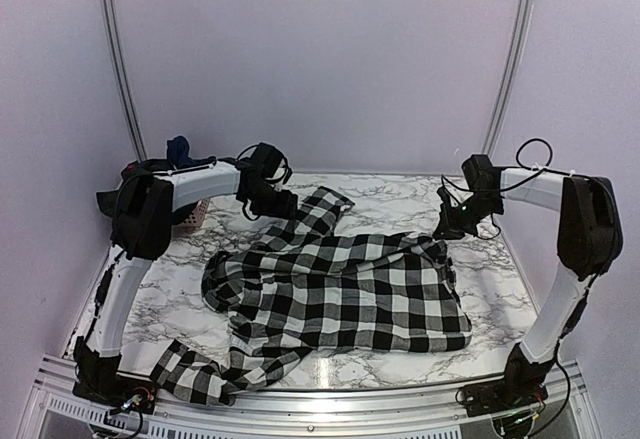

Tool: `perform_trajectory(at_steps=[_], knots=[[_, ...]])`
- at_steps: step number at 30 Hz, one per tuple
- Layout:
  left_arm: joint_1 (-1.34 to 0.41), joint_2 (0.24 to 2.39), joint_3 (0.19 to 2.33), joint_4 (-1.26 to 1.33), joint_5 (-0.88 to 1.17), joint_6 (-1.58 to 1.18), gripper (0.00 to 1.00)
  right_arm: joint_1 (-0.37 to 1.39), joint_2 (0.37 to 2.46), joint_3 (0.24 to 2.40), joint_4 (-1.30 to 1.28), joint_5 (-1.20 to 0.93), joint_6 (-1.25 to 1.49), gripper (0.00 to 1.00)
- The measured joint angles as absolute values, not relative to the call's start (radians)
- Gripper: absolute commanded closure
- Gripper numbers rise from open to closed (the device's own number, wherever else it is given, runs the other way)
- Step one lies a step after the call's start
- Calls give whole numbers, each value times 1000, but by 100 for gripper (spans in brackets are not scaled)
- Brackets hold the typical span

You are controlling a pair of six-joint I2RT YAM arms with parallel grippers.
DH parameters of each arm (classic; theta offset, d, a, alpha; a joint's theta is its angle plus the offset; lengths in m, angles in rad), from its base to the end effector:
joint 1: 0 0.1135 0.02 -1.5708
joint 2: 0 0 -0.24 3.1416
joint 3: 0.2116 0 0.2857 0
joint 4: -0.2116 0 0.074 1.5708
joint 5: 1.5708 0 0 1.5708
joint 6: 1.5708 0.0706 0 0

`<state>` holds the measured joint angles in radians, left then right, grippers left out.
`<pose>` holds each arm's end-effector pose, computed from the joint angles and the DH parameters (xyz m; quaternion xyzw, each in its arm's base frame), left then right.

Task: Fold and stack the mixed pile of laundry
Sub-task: Smooth out the crumpled shirt at the center of the board.

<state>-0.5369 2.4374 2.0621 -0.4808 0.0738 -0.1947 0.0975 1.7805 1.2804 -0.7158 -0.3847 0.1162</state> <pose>0.4952 -0.3008 0.1133 0.1721 0.9203 -0.1573 0.3141 0.3879 0.0646 0.1362 -0.0247 0.9664 0.2056 0.1522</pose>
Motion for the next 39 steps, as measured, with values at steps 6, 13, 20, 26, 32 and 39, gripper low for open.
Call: perform_trajectory(at_steps=[6,13,20,26,32,39], knots=[[-571,2540,2170,-489,51,-189,31,97,1771,1280,-718,-386,130,100],[-589,2637,2328,-505,48,-174,100,97,1746,1269,-710,-402,136,100],[-664,2442,2234,-446,78,-55,100,97,1748,1185,-681,-408,139,100],[-1011,1765,1561,-197,72,250,100,91,1749,1128,-650,-416,142,100],[-1031,1406,953,-68,-19,343,60,88,1748,1093,-617,-430,146,100],[-828,1406,834,-96,-240,221,18,86,1731,1067,-606,-450,149,100]])
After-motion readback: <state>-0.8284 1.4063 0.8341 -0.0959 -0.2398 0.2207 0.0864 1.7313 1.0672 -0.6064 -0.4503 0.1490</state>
